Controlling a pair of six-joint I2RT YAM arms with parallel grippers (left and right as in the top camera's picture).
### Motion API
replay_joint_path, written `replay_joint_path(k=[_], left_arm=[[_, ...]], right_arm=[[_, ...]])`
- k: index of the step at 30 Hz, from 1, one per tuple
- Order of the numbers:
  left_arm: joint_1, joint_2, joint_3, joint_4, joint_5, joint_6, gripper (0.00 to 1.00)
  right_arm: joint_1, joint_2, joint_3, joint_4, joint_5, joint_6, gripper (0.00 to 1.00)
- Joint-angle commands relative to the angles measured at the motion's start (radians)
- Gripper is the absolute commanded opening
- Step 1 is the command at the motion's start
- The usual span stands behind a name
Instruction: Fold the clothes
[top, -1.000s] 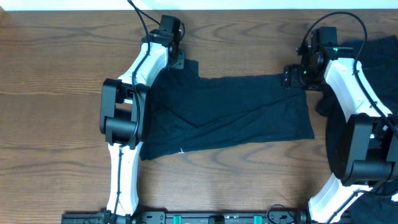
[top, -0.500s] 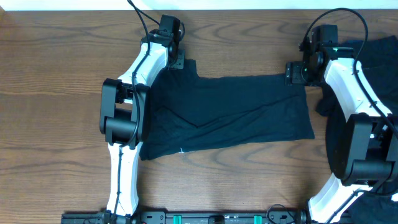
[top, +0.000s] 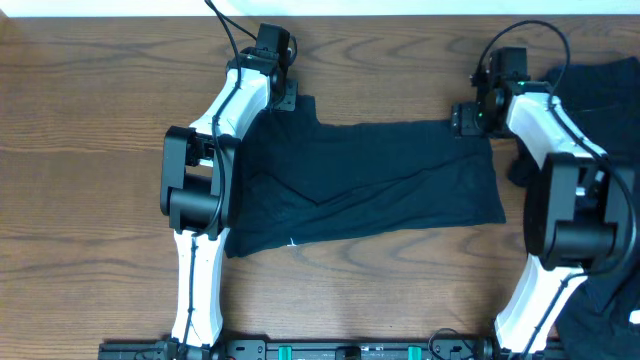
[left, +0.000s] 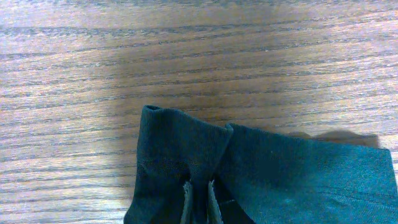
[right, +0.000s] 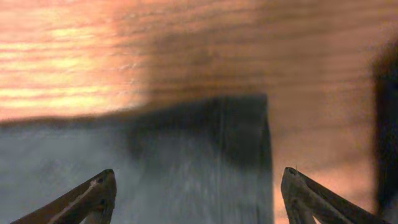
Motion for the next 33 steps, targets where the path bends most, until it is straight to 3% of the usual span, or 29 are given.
replay_joint_path(k=[1, 12, 29, 33], left_arm=[[0.006, 0.021, -0.039, -0.032, -0.016, -0.005, 0.11], [0.006, 0.021, -0.039, -0.033, -0.016, -0.005, 0.11], [0.006, 0.021, -0.039, -0.032, -0.016, -0.005, 0.11], [0.006, 0.021, -0.039, -0.033, -0.016, -0.005, 0.11]], right_arm=[[-0.007, 0.028, 0.011, 0.03, -0.003, -0.016, 0.85], [-0.013, 0.034, 0.011, 0.134, 0.0, -0.031, 0.85], [-0.037, 0.106, 0.011, 0.161, -0.027, -0.098, 0.8], [-0.036, 0.11, 0.011, 0.164, -0.028, -0.1, 0.67]])
